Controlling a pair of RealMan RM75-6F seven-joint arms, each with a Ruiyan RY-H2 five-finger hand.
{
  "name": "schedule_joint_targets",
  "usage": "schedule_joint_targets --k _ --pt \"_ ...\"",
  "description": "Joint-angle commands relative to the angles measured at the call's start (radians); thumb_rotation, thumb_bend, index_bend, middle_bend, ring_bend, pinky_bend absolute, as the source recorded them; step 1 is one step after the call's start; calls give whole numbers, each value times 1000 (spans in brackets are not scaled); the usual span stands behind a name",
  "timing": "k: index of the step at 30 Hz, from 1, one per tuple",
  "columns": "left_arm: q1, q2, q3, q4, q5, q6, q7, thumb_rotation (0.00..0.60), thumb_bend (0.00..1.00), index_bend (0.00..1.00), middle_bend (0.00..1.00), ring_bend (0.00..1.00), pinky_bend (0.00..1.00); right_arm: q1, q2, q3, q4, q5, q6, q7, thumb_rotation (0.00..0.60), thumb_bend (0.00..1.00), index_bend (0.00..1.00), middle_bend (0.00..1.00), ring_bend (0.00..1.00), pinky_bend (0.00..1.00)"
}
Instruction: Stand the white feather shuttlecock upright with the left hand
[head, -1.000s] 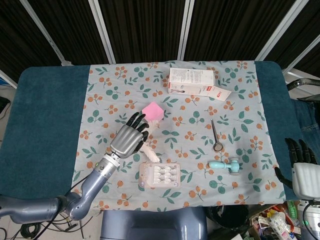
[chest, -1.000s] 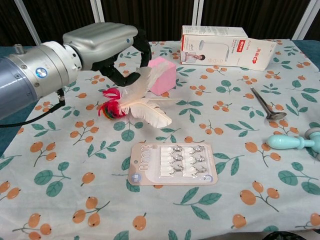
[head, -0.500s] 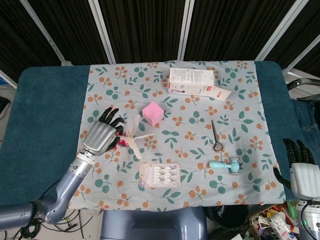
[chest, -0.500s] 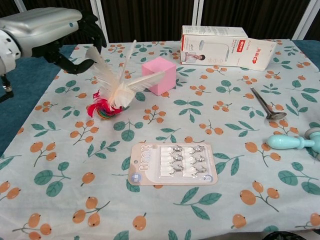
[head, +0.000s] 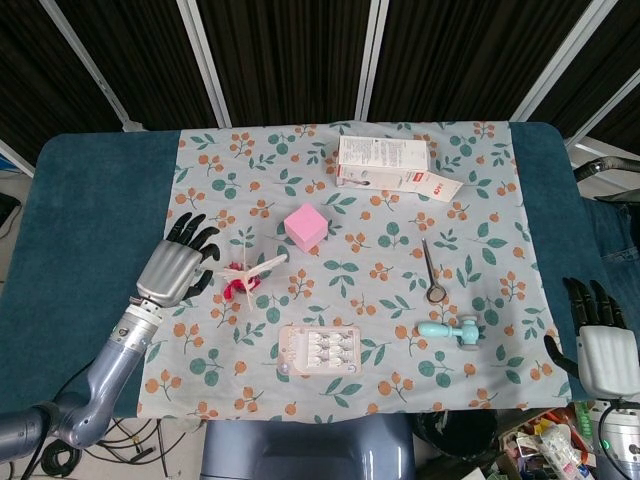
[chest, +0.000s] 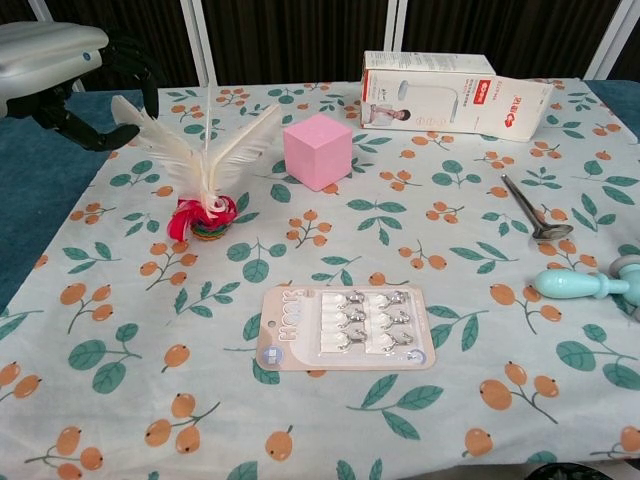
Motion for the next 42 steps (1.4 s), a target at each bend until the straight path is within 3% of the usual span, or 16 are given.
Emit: schedule_joint_targets --k 1,9,20,28,36,42 --pt "6 6 4 -1 6 2 2 600 399 93 79 0 0 -1 1 2 -1 1 2 1 600 195 0 78 32 136" --pt "40 81 -3 -67 3 37 -1 600 399 55 60 0 0 -1 3 1 -3 -3 4 6 600 195 0 78 32 136" --pt "119 288 -42 -202 5 131 -49 600 390 51 61 0 0 -3 6 1 -9 -7 10 8 600 195 0 79 32 136" --pt "230 445 9 -256 27 182 -125 600 378 50 60 0 0 -2 6 -1 -12 -12 11 6 600 194 0 78 31 136" --pt "317 448 71 -178 56 184 -261 600 378 50 60 0 0 -1 4 -2 -11 -17 12 5 600 194 0 78 31 136" --pt "363 388 85 -90 136 249 -337 600 378 50 61 0 0 -3 4 -1 -13 -22 21 7 600 195 0 79 31 136"
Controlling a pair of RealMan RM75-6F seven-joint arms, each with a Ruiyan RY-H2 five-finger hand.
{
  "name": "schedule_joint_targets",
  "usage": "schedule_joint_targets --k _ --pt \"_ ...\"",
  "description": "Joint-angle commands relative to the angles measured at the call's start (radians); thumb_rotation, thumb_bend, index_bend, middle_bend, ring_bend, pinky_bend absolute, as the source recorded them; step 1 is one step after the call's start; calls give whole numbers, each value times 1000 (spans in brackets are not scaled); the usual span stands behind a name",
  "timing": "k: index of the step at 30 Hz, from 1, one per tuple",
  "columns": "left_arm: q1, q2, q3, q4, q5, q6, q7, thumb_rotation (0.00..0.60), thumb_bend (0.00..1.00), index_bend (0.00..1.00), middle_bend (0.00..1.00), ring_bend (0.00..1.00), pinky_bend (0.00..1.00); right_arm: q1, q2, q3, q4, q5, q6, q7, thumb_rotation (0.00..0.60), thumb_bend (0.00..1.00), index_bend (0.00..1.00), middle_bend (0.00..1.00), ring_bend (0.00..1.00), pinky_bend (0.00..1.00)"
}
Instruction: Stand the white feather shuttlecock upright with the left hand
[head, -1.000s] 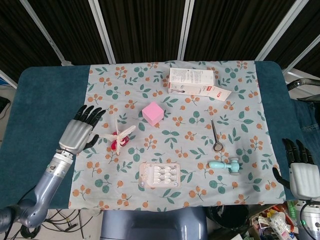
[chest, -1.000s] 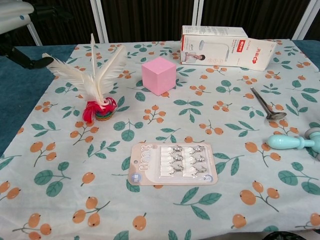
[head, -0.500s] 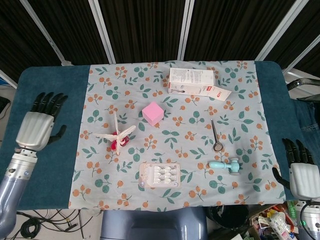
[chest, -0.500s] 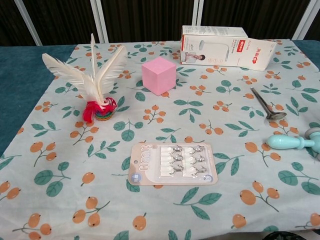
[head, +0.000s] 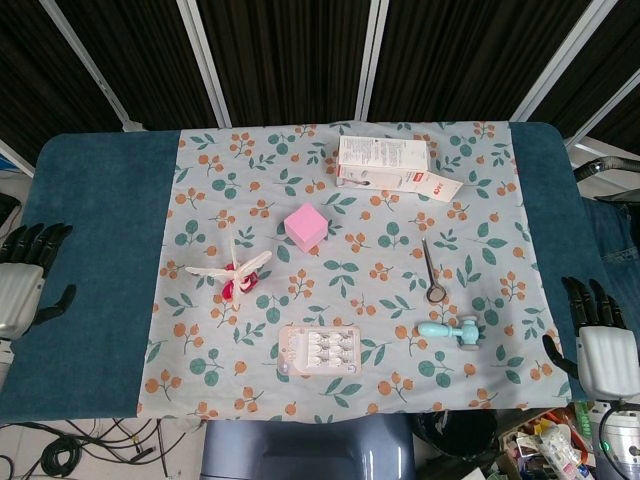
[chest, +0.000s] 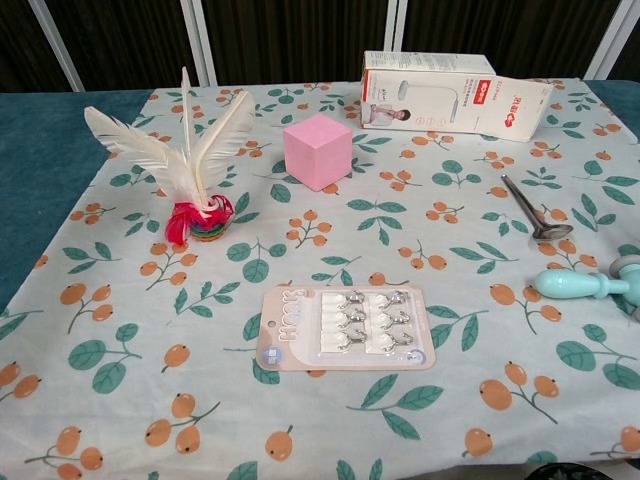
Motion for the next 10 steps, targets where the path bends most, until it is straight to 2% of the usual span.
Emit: schedule_joint_targets --k 1,10 --pt "31 -47 6 54 41 49 -54 600 378 50 61 0 0 -1 1 1 -1 -2 4 2 600 195 0 79 32 136" --pt "71 -123 -3 149 60 95 -114 600 377 55 61 0 0 -3 5 3 0 -5 11 17 600 195 0 79 32 136"
